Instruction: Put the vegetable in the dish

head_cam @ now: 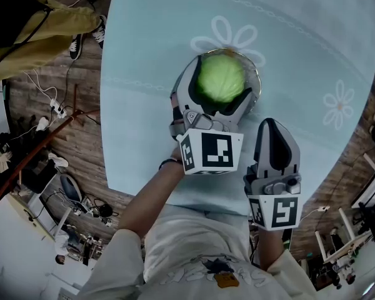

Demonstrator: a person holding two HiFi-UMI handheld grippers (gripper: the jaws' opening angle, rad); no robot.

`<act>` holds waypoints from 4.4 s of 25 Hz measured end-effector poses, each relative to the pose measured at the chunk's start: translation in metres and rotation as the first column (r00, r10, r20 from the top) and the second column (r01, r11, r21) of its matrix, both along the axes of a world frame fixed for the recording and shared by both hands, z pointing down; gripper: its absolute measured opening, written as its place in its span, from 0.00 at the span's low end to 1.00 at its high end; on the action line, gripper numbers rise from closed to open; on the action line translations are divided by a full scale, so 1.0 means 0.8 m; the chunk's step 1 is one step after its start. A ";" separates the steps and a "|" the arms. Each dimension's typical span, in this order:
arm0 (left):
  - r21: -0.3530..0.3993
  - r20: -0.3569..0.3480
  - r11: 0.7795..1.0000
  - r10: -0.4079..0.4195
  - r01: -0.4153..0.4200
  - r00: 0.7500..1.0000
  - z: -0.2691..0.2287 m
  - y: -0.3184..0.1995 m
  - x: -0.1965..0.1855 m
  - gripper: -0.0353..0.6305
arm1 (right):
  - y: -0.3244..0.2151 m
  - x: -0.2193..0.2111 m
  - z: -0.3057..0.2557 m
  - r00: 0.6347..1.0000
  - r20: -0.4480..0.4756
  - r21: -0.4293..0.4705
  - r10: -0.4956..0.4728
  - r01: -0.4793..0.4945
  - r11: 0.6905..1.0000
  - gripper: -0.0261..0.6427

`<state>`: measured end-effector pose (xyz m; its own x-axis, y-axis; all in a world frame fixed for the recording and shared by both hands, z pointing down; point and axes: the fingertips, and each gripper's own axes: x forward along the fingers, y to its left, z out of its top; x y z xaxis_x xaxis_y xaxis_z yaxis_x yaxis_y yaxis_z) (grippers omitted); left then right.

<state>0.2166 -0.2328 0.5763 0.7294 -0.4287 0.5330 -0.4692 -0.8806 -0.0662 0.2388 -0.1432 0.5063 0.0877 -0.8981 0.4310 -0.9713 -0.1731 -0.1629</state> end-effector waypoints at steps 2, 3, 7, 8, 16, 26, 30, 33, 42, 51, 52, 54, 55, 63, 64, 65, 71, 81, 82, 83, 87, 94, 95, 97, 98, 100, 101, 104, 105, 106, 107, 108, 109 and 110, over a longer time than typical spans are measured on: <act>0.000 0.019 1.000 0.017 -0.017 1.000 0.003 0.003 -0.001 0.82 | -0.001 -0.002 0.000 1.000 0.002 -0.002 -0.001 0.001 1.000 0.07; 0.004 0.028 1.000 0.023 -0.023 0.999 0.004 0.004 -0.001 0.82 | -0.002 -0.004 0.000 1.000 0.002 -0.002 -0.002 0.002 1.000 0.07; 0.031 -0.003 0.999 0.028 -0.028 1.000 -0.011 0.008 0.003 0.81 | 0.000 -0.006 -0.001 1.000 0.003 0.001 -0.005 0.005 1.000 0.07; 0.023 -0.019 0.999 0.025 -0.025 0.999 -0.016 0.010 0.005 0.81 | 0.003 -0.006 -0.002 1.000 0.002 0.001 -0.006 0.006 1.000 0.07; 0.003 -0.029 1.000 0.016 -0.016 0.999 -0.030 0.031 -0.002 0.81 | 0.018 -0.006 -0.021 1.000 -0.008 0.023 -0.007 0.008 1.000 0.07; 0.007 -0.091 0.999 -0.039 0.039 0.995 -0.070 0.045 -0.035 0.61 | 0.033 -0.013 -0.056 0.999 -0.034 0.058 -0.028 0.030 0.998 0.07; 0.003 -0.114 0.998 -0.059 0.060 0.992 -0.086 0.058 -0.045 0.49 | 0.040 -0.015 -0.072 0.998 -0.048 0.072 -0.041 0.045 0.996 0.07; -0.012 -0.116 0.997 -0.073 0.072 0.991 -0.096 0.074 -0.051 0.42 | 0.049 -0.016 -0.082 0.997 -0.058 0.077 -0.052 0.056 0.995 0.07; -0.014 -0.114 0.995 -0.100 0.099 0.988 -0.136 0.114 -0.080 0.09 | 0.066 -0.035 -0.128 0.992 -0.088 0.124 -0.088 0.098 0.987 0.07; -0.025 -0.163 0.993 -0.117 0.115 0.980 -0.200 0.143 -0.109 0.06 | 0.090 -0.051 -0.153 0.985 -0.118 0.090 -0.127 0.138 0.986 0.07; -0.022 -0.166 0.993 -0.120 0.118 0.979 -0.211 0.146 -0.113 0.06 | 0.094 -0.054 -0.159 0.983 -0.126 0.093 -0.135 0.147 0.985 0.07; -0.017 -0.171 0.992 -0.128 0.127 0.977 -0.230 0.153 -0.123 0.06 | 0.101 -0.059 -0.171 0.980 -0.137 0.100 -0.147 0.161 0.982 0.07; -0.017 -0.174 0.991 -0.134 0.133 0.976 -0.238 0.158 -0.127 0.06 | 0.104 -0.061 -0.176 0.979 -0.140 0.100 -0.150 0.164 0.981 0.07; -0.023 -0.199 0.987 -0.163 0.162 0.966 -0.288 0.199 -0.148 0.06 | 0.135 -0.060 -0.193 0.983 -0.129 0.073 -0.129 0.139 0.988 0.07; -0.023 -0.202 0.986 -0.168 0.167 0.965 -0.294 0.205 -0.150 0.06 | 0.138 -0.062 -0.197 0.983 -0.128 0.078 -0.134 0.144 0.986 0.07; -0.021 -0.205 0.985 -0.173 0.172 0.963 -0.300 0.210 -0.151 0.06 | 0.142 -0.063 -0.201 0.982 -0.128 0.082 -0.139 0.150 0.985 0.07; -0.028 -0.233 0.981 -0.194 0.193 0.953 -0.327 0.231 -0.178 0.06 | 0.154 -0.089 -0.220 0.981 -0.126 0.102 -0.149 0.163 0.981 0.07; -0.105 -0.260 0.977 -0.206 0.184 0.944 -0.340 0.274 -0.239 0.06 | 0.190 -0.124 -0.257 0.984 -0.168 0.109 -0.054 0.074 0.991 0.07; -0.105 -0.269 0.977 -0.207 0.185 0.941 -0.344 0.277 -0.250 0.06 | 0.194 -0.134 -0.258 0.985 -0.166 0.113 -0.046 0.065 0.991 0.07; -0.103 -0.279 0.977 -0.208 0.186 0.937 -0.349 0.281 -0.262 0.06 | 0.198 -0.145 -0.260 0.985 -0.167 0.116 -0.040 0.060 0.991 0.07; -0.092 -0.307 0.977 -0.210 0.191 0.928 -0.366 0.298 -0.315 0.06 | 0.213 -0.204 -0.275 0.984 -0.176 0.130 -0.037 0.061 0.990 0.07; -0.078 -0.343 0.982 -0.189 0.173 0.920 -0.381 0.332 -0.399 0.06 | 0.248 -0.297 -0.315 0.979 -0.206 0.182 -0.006 0.045 0.982 0.07; -0.078 -0.350 0.983 -0.185 0.168 0.918 -0.383 0.338 -0.410 0.06 | 0.256 -0.307 -0.320 0.978 -0.211 0.190 0.006 0.035 0.981 0.07; -0.084 -0.366 0.984 -0.175 0.155 0.914 -0.384 0.352 -0.429 0.06 | 0.272 -0.327 -0.328 0.975 -0.223 0.200 0.025 0.020 0.980 0.07; -0.085 -0.375 0.986 -0.167 0.146 0.912 -0.385 0.358 -0.437 0.06 | 0.279 -0.336 -0.331 0.972 -0.231 0.204 0.033 0.015 0.979 0.07; -0.084 -0.387 0.988 -0.151 0.129 0.909 -0.385 0.369 -0.453 0.06 | 0.291 -0.353 -0.335 0.969 -0.241 0.212 0.049 0.004 0.977 0.07; -0.082 -0.389 0.989 -0.144 0.122 0.910 -0.384 0.375 -0.461 0.06 | 0.297 -0.361 -0.335 0.969 -0.240 0.215 0.056 -0.003 0.977 0.07; -0.081 -0.385 0.991 -0.127 0.104 0.914 -0.381 0.394 -0.476 0.06 | 0.320 -0.378 -0.333 0.970 -0.233 0.217 0.073 -0.021 0.976 0.07; -0.081 -0.385 0.992 -0.123 0.099 0.915 -0.380 0.399 -0.476 0.06 | 0.326 -0.379 -0.332 0.970 -0.232 0.215 0.073 -0.023 0.976 0.07; -0.081 -0.384 0.992 -0.120 0.096 0.915 -0.380 0.402 -0.474 0.06 | 0.329 -0.379 -0.331 0.970 -0.231 0.212 0.072 -0.022 0.977 0.07; -0.081 -0.382 0.992 -0.118 0.094 0.916 -0.379 0.404 -0.473 0.06 | 0.332 -0.379 -0.330 0.971 -0.229 0.210 0.069 -0.020 0.977 0.07; -0.078 -0.380 0.993 -0.115 0.092 0.918 -0.379 0.406 -0.472 0.06 | 0.335 -0.380 -0.329 0.972 -0.225 0.209 0.066 -0.018 0.978 0.07; -0.074 -0.376 0.993 -0.112 0.090 0.920 -0.378 0.409 -0.472 0.06 | 0.338 -0.382 -0.327 0.973 -0.221 0.209 0.063 -0.016 0.978 0.07; -0.069 -0.374 0.994 -0.107 0.088 0.921 -0.379 0.414 -0.473 0.06 | 0.343 -0.384 -0.326 0.974 -0.216 0.208 0.061 -0.015 0.978 0.07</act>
